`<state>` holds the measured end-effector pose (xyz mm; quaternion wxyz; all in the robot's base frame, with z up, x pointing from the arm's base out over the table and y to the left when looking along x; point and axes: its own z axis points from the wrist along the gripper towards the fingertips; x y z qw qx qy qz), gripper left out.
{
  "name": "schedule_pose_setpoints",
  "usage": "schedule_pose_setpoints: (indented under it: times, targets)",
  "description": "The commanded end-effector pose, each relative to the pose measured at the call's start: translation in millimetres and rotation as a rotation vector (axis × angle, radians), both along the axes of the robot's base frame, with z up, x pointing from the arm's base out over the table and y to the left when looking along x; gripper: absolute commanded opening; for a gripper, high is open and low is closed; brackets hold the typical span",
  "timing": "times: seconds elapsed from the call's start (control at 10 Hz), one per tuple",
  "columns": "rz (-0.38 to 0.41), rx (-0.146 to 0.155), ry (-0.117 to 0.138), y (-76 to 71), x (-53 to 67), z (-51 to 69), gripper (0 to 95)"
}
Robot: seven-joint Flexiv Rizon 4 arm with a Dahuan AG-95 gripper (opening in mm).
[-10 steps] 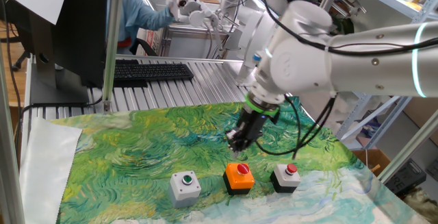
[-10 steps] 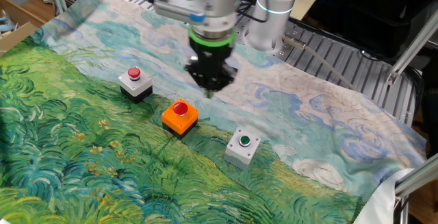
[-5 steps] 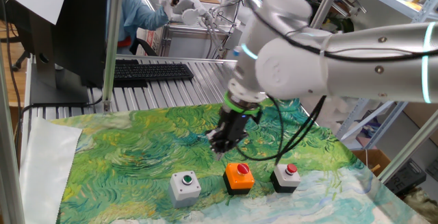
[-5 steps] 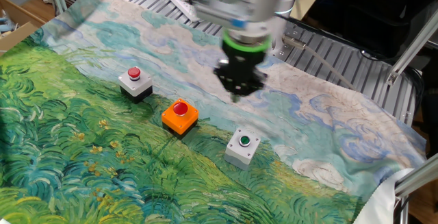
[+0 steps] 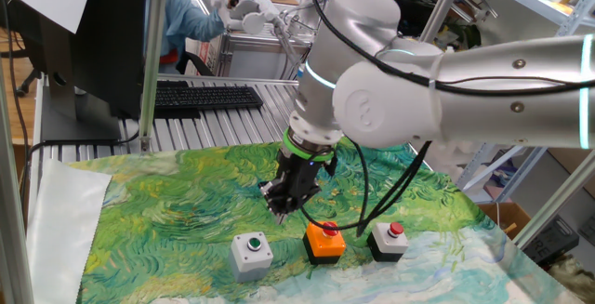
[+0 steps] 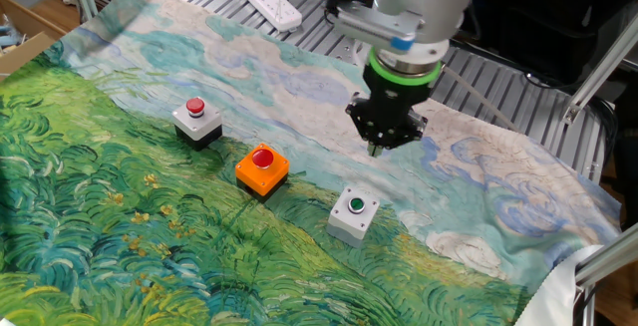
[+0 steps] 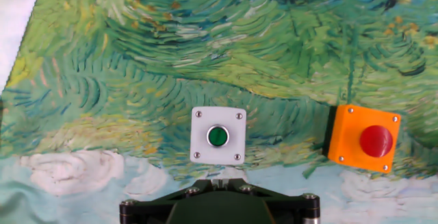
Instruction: Press three buttons from left to right in sequence
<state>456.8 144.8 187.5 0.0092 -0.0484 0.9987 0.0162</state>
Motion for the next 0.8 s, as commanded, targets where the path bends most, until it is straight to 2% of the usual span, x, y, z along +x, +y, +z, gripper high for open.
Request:
schedule_pose_setpoints:
  times: [0.1, 0.8]
  targets:
    - [-0.013, -0.004, 0.001, 3.2, 4.3, -8.1, 0.0]
    - [-0.051, 0.000, -0.001, 15.7, 16.4, -50.7, 0.0]
